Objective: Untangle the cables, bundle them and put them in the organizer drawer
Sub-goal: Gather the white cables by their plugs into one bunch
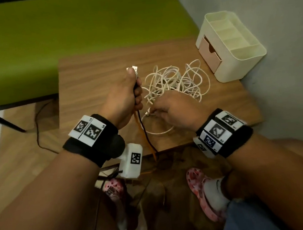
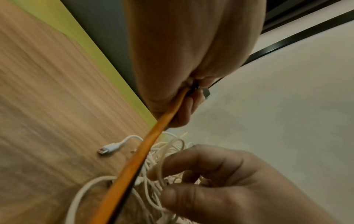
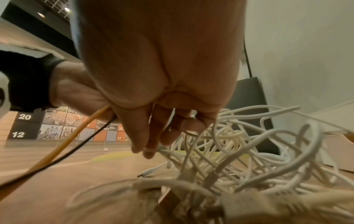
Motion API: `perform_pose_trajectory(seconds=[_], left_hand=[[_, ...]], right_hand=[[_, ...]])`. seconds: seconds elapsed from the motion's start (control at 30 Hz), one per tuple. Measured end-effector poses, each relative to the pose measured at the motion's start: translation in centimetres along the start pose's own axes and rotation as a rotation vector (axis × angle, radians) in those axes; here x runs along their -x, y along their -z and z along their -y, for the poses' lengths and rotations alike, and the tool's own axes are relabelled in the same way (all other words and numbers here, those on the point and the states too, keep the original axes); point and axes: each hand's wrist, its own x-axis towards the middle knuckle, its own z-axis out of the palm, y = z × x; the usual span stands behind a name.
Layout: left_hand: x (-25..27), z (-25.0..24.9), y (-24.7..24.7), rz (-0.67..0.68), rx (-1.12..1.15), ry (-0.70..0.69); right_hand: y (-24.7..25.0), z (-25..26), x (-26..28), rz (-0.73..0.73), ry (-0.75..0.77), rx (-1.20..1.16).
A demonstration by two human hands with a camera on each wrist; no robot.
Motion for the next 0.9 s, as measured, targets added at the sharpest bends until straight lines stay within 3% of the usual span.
perform_pose_trajectory(seconds=[0.23,0.43,0.57,0.67,0.83,0.9], left_hand=[[-0.5,-0.3,0.5,0.008,-0.036,-0.024],[-1.2,-0.5,0.5,0.015,0.012,-0.031],[-1.4,-0.5,0.4,0.013,0.011,-0.035],[-1.6,-0.6,0.2,0.017,0.001,-0.036],[-1.6,-0.4,0.0,-0.001,-0.008,-0.022],[-1.7,-0.3,-0.1,-0.001,-0.005,-0.022]], right_hand=[[-1.0,0.2,-1.3,0.144,-0.064,0.228],[-0.2,-0.1,-1.4,0.106,-0.204,-0.028],[3.1,0.0,-0.4,-0.103,-0.284,-0.148],[5.5,0.4,0.1,-0.211,-0.339,-0.1],[5.5,-0.6,-0.5,-0.151,-0.525,0.135],[5.2,-0.6,-0.5,-0.221,-0.547,0.187]])
